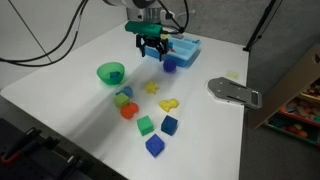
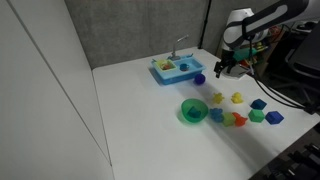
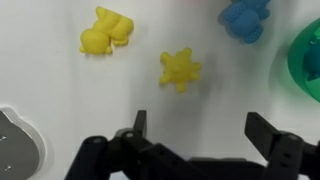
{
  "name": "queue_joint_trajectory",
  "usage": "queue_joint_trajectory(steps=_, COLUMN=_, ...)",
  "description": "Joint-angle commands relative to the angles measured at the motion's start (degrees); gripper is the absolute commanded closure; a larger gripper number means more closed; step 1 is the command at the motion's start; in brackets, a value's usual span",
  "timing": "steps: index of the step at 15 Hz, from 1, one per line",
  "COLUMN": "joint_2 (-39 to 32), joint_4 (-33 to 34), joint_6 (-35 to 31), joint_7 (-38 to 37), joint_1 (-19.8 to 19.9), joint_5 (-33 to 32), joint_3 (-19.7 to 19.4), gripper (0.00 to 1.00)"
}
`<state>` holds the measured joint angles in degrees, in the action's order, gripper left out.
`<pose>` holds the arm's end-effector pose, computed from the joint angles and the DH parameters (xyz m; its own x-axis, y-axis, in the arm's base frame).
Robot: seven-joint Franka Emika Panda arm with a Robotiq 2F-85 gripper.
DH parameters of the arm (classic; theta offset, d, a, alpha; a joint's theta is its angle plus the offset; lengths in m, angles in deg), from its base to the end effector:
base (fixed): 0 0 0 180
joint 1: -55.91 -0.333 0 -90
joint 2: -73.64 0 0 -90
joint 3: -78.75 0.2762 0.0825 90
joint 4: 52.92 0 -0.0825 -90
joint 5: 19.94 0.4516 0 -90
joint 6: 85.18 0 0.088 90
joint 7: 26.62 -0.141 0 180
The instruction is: Put the round yellow toy in the bowl
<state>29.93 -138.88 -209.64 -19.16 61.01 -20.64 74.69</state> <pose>0.7171 -0.1134 0.1037 0.9953 -0.0071 -0.0966 -0.0027 -0.9989 0.0462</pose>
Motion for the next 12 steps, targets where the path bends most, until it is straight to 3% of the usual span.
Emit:
queue_joint_trajectory(steps=1, joint_2=-0.3, joint_4=0.7, joint_6=0.6, joint_7=-0.3, joint_1=0.6, joint_5=-0.5, joint_3=0.6, gripper=0.00)
queue_joint_trajectory(steps=8, joint_2=-0.4, joint_4=-1.9, joint_6=-1.3, joint_7=1.6, joint_1=1.3, joint_5=-0.4, joint_3=1.1, gripper=0.00)
queue_joint_trajectory(steps=12, joint_2=-1.0, joint_4=-5.5, joint_6=-7.0, joint_7=4.3, joint_1=1.9, joint_5=-0.8, joint_3=1.2, gripper=0.00)
